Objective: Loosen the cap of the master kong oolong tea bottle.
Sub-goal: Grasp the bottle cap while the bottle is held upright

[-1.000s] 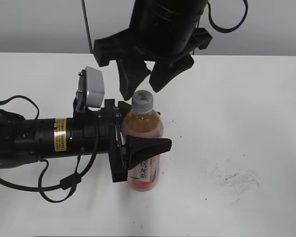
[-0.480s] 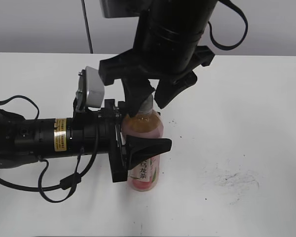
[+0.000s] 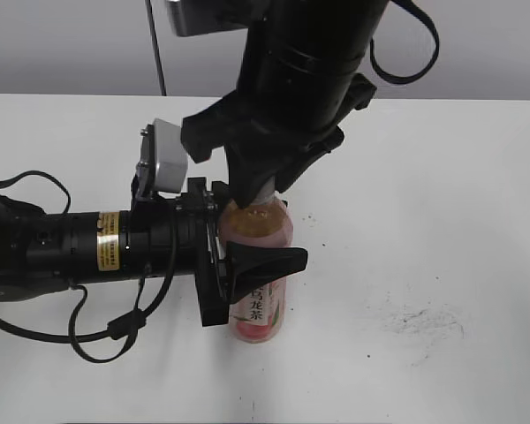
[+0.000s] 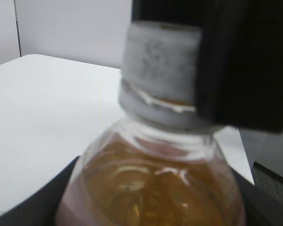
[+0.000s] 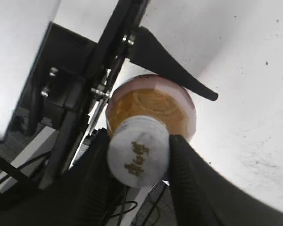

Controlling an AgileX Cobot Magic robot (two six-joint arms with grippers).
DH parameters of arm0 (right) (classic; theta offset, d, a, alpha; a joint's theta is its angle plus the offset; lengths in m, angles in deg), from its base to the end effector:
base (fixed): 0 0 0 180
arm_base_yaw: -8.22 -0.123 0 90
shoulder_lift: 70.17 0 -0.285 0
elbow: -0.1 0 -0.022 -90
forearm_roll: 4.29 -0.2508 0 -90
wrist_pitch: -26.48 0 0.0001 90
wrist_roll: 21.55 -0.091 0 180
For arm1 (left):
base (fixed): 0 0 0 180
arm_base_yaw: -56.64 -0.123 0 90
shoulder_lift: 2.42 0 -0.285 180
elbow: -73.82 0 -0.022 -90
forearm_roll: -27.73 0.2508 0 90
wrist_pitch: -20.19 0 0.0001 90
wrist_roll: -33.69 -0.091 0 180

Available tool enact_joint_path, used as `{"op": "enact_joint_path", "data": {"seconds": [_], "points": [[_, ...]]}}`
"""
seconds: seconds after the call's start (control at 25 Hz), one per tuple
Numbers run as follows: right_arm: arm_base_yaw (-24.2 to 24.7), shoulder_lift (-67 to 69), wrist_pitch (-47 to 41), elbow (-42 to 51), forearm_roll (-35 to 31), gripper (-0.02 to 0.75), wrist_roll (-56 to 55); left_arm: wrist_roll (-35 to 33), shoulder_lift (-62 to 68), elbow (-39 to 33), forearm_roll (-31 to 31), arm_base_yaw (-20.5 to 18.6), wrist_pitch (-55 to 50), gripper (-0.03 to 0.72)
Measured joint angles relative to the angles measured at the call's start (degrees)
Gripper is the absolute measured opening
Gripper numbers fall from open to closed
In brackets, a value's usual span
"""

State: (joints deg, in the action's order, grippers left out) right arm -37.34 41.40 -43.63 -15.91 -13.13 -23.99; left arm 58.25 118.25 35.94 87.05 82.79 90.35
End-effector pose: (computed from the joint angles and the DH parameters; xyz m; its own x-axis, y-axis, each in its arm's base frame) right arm 0.2560 0.2798 0.2985 -0.7444 -0.6244 -0.2368 -0.6640 0.7297 0.1632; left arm 0.2454 -0.2025 0.1299 -0.1259 0.1213 -0.9846 0.9797 0.1711 -0.1042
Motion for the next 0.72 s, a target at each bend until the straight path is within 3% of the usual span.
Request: {"op": "enact_joint_path", "data": {"seconds": [0.24, 0.72], "points": [[0.0, 0.0, 0.1, 0.0, 0.0, 0.281, 19.9, -0.1, 0.0, 0.0, 0.2, 0.0, 0.1, 0.445], [0.0, 0.4, -1.3, -2.3, 0.1, 0.279, 91.6, -0.6, 0.0, 0.0, 1.1, 0.0, 0.5, 0.445]]}}
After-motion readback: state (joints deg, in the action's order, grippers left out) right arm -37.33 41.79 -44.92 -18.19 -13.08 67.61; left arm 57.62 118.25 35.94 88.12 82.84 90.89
